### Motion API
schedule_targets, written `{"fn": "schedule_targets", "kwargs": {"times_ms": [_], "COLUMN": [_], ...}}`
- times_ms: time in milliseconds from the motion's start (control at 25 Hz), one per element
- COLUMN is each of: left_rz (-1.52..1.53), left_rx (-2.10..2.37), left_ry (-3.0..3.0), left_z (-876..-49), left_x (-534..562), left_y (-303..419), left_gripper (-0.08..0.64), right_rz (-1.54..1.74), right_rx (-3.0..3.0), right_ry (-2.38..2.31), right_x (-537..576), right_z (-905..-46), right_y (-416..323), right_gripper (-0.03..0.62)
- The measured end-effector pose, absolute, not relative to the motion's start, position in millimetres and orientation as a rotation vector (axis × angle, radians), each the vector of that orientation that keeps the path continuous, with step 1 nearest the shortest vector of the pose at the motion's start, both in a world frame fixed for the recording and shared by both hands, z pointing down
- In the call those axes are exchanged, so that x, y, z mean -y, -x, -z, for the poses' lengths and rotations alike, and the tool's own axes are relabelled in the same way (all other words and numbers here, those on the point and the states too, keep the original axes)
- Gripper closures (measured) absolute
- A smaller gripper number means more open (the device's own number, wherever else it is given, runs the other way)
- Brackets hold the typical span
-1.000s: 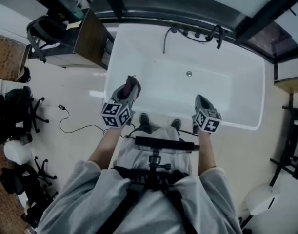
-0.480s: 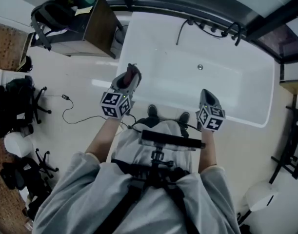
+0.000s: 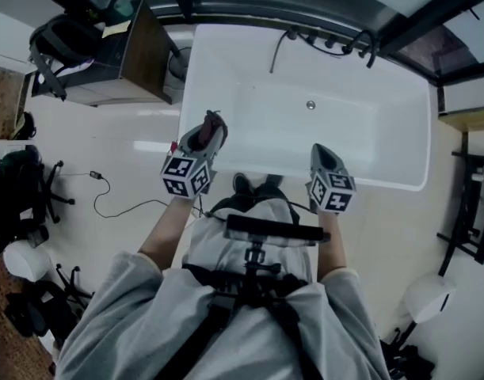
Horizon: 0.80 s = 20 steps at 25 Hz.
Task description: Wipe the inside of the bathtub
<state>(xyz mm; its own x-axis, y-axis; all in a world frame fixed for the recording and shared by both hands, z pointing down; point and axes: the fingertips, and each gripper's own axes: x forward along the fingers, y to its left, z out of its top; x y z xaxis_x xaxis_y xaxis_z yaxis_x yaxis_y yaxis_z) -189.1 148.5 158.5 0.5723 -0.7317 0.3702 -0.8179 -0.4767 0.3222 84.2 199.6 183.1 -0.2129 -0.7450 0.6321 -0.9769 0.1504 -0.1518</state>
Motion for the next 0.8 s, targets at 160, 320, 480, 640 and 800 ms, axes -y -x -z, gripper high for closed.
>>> {"fn": "schedule_targets", "kwargs": {"times_ms": [160,320,480,640,800], "left_rz": [-0.247,-0.248,-0.259,-0.271,-0.286], "left_rx": [1.226,1.238,1.257,1.285,1.303], "left_ry": [-2.360,-2.364,-2.365,-2.349,-2.337], "left_z": [-155.6,-149.6,-146.4,-145.5,-145.4], "left_x": [-143.8,-138.5,-130.9,-126.3,-120.0], "left_y": [176.9,171.8,166.0,159.4,146.6], "left_gripper": [0.460,0.460,0.460,0.460,0.460], "right_rz": [-0.760,-0.762,-0.760,-0.777,-0.777], "right_rx": [2.039,2.063,2.107,2.140,2.171], "right_ry": [-1.638,-1.610,-1.571,-1.525,-1.488], "right_x": [-191.1,-176.3,-159.8,-149.7,-137.1], "right_z": [-182.3,-185.1,-187.9,-191.1,-194.8], "right_y": [-88.9,-85.3,-81.7,-83.7,-92.5], "right_gripper": [0.583,0.583,0.583,0.583,0.583]}}
